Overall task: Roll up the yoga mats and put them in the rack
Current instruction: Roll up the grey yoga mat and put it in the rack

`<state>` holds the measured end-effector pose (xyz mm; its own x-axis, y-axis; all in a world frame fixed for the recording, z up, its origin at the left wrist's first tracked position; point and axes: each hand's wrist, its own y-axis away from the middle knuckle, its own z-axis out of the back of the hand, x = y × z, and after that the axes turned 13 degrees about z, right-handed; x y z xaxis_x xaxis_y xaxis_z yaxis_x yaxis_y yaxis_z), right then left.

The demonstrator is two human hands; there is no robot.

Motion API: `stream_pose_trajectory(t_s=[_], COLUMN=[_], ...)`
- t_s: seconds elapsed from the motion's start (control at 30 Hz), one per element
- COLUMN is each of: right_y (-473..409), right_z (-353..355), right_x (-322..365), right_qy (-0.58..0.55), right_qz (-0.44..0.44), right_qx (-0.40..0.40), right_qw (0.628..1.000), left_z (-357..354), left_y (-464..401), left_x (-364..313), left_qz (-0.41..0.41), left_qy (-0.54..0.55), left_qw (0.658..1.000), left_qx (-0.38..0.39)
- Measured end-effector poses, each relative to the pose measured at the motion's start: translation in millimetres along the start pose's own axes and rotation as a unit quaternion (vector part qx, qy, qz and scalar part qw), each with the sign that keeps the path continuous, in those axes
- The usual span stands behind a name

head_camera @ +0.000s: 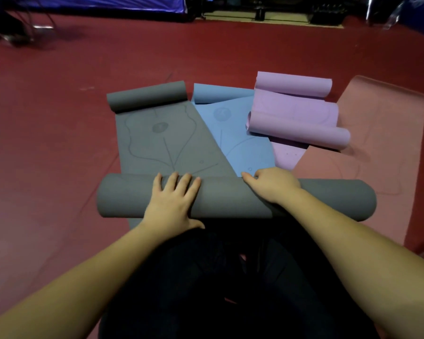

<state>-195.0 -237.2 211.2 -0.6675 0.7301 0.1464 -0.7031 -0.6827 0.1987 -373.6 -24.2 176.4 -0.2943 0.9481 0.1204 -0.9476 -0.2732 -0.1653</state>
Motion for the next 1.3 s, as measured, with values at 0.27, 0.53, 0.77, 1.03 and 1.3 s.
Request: stream_pose_trajectory(t_s=[0.27, 0.53, 0.77, 1.03, 1.3], right_y=[-6.9, 9.5, 18.7, 9.7, 32.9], right_z=[17.2, 36.6, 45.9, 27.5, 10.6], right_x=[-0.1, -5.5, -0.7, -2.8, -3.0], right_qy=[-0.020, -0.019, -0.074, -0.087, -0.047], right_qz=[-0.015, -0.005, -0.001, 0.029, 0.082], right_qx=[0.067, 0.080, 0.164, 0.128, -0.062], right_qw=[0.997, 0.997, 0.984, 0.987, 0.994], left_z=[22.1, 47.9, 71.9, 65.0, 60.6], left_y=[-21.4, -9.8, 4.9, -18.0, -75.9], left_x=[-3.9, 0.7, 3.0, 1.6, 13.4], left_qz=[-0.007, -0.048, -0.053, -0.033, 0.024], left_qy=[-0.060, -0.034, -0.012, 0.040, 0.159], left_qw=[0.996, 0.998, 0.995, 0.967, 0.872], left_qx=[0.068, 0.005, 0.082, 0.251, 0.463])
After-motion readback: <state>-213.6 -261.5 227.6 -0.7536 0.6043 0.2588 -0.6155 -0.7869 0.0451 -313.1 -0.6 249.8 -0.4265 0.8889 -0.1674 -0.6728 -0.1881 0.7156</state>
